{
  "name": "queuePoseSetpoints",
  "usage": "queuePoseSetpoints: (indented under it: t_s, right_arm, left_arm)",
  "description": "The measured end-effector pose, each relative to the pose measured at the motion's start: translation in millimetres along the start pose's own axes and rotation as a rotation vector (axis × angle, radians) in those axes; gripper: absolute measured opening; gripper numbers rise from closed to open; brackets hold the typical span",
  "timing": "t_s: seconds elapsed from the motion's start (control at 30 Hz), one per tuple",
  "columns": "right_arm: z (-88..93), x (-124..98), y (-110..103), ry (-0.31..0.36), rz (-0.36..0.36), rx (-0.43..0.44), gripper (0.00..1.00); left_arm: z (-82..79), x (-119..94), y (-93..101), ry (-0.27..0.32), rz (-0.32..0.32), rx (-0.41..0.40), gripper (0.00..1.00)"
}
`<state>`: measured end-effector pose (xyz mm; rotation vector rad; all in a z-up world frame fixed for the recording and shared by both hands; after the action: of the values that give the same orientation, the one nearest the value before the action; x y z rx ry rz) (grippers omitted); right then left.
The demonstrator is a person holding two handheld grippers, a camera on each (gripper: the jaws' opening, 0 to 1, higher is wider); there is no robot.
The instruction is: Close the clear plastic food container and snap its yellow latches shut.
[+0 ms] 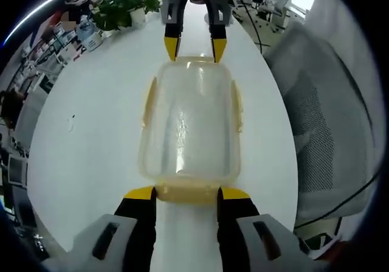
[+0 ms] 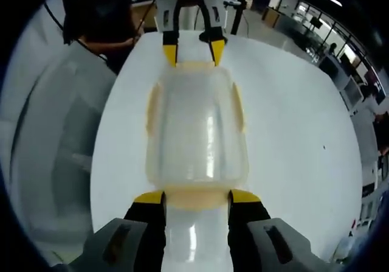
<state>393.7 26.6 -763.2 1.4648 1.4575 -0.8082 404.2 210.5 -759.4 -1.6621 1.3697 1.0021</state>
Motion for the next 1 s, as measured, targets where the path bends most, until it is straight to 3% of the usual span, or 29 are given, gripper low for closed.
queuePoseSetpoints:
  t_s: [1.0]
  right_arm:
    - [46.4,-25,-2,-0.007,0.02,0.014,0.38]
  left_arm:
    - [-48.6,16,3.7,0.035,-0.002,0.013,0.38]
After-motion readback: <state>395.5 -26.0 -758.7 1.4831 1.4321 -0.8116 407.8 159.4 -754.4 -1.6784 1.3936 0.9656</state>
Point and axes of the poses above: the point that each gripper's makers call its tool centre point, and the gripper's own axes: x roughly forward along the fingers, y roughly to its right, z roughly out of its underside, the point moved 3 cm from there along -x, roughly backward along the fingers, and after that the axes turned 9 degrees about -x, right-handed, at the moved point
